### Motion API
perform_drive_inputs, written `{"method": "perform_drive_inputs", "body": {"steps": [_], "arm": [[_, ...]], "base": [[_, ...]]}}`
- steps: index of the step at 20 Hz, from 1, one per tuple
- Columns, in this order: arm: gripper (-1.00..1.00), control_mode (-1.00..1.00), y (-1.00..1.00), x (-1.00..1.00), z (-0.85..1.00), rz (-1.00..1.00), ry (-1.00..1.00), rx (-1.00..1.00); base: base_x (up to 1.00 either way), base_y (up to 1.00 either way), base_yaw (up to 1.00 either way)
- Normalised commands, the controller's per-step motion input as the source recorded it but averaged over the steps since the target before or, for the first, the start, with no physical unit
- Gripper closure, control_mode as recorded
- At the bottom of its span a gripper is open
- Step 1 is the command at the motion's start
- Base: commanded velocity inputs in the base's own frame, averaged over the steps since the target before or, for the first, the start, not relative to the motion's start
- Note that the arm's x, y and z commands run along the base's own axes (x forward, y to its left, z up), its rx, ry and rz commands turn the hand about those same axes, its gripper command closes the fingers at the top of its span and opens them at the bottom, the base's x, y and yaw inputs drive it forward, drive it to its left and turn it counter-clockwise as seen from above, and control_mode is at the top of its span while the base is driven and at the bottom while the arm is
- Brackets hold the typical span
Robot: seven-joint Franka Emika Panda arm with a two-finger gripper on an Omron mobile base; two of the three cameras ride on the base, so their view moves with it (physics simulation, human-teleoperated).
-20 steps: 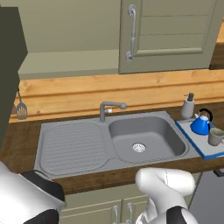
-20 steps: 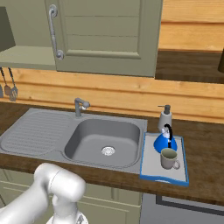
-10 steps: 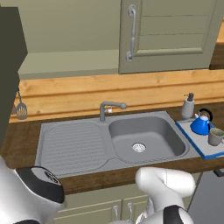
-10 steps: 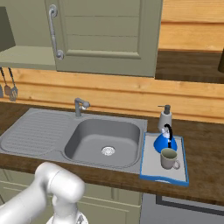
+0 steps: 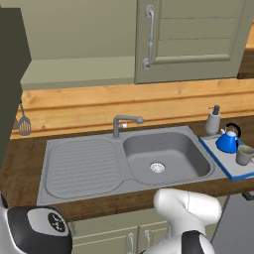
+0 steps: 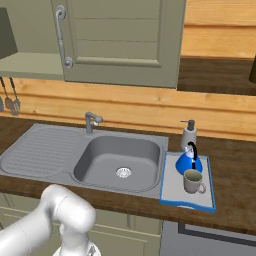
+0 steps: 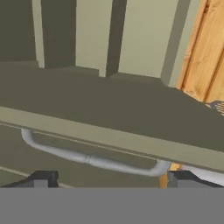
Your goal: Pick the kettle from the counter and place it on the tray. Then pick the mug from the cabinet and place it on the tray. Then close the cabinet doors.
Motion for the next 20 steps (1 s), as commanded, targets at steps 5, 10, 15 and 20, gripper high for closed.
{"method": "perform_drive_inputs", "body": {"steps": [5,10,15,20], "arm": [[-1.0,-1.0,0.17,-0.38,-0.04,-0.12,0.04,0.18],[-1.0,-1.0,0.37,-0.36,-0.09,-0.07,0.02,0.19],[-1.0,-1.0,0.49,-0.2,-0.19,-0.05,0.07,0.18],[-1.0,-1.0,0.45,-0.11,-0.41,-0.06,0.13,0.16]], "base": [[0.0,0.0,0.0],[0.0,0.0,0.0],[0.0,0.0,0.0],[0.0,0.0,0.0]]}}
